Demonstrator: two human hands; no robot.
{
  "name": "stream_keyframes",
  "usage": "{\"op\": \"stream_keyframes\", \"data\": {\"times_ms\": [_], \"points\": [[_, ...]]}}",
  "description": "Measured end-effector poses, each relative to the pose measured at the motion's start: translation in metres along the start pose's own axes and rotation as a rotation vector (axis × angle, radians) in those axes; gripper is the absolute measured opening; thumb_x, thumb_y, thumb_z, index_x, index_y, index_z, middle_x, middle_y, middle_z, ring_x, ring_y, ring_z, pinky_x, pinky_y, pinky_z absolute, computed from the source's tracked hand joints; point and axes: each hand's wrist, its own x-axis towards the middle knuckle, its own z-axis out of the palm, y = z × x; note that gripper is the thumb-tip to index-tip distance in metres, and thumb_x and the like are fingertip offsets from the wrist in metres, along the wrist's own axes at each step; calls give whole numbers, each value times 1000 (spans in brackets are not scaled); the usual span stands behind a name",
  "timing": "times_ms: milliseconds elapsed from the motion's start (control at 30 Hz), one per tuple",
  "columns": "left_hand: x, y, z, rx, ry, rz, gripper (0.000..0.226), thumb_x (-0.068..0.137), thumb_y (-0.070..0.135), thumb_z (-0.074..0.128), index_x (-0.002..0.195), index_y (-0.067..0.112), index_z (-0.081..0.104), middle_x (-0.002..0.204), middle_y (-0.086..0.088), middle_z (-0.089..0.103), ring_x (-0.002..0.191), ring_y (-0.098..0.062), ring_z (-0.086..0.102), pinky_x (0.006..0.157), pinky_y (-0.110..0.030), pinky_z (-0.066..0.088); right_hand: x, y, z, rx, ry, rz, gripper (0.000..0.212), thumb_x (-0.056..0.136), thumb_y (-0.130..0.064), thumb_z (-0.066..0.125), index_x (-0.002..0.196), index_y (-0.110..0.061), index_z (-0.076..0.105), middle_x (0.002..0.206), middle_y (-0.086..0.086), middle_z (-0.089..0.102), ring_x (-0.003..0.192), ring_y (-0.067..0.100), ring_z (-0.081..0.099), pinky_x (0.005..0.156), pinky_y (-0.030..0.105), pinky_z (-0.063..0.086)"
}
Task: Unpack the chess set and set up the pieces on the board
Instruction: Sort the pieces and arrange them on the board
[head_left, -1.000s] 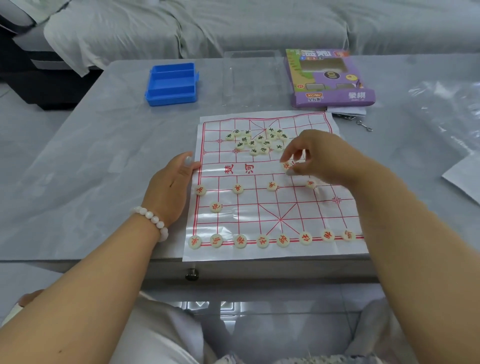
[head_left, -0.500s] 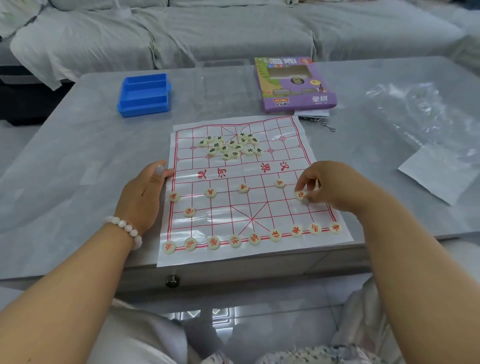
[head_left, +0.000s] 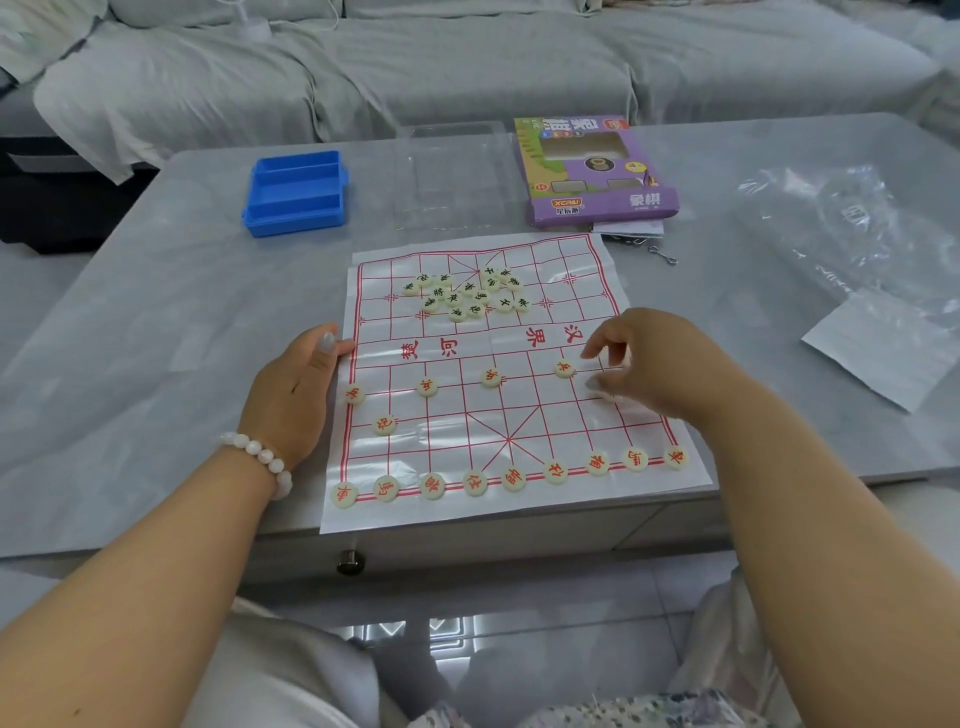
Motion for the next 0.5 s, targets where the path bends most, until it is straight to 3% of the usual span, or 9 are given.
{"op": "stream_keyframes", "data": {"times_ms": [67, 133, 333, 500], "points": [[-1, 2, 0, -4, -6, -2, 43, 98, 40, 19, 113, 21, 53, 115, 12, 49, 104, -9, 45, 81, -1, 23, 6, -8, 5, -9, 36, -46, 32, 81, -36, 70, 111, -31, 64, 95, -8, 60, 85, 11, 54, 79, 25, 47], [-2, 4, 0, -13, -5, -3, 35, 99, 38, 19, 107, 24, 50, 109, 15, 44, 98, -3, 40, 67, 3, 23, 12, -13, 11, -44, 23, -61, 32, 82, -37, 68, 114, -33, 63, 101, -6, 61, 87, 12, 53, 84, 29, 49], [-1, 5, -1, -12, -4, 5, 36, 98, 39, 20, 110, 24, 51, 110, 15, 43, 99, -3, 38, 70, 3, 20, 20, -12, 16, -113, -13, -38, 22, 84, -33, 67, 106, -32, 67, 99, -4, 62, 87, 14, 55, 85, 31, 51], [-2, 8, -2, -4, 1, 10, 47, 98, 38, 20, 121, 16, 55, 114, 13, 45, 100, -3, 37, 68, 5, 20, 19, -24, 15, -74, 31, -102, 29, 84, -36, 67, 113, -32, 65, 103, -5, 61, 90, 13, 53, 84, 28, 47]]}}
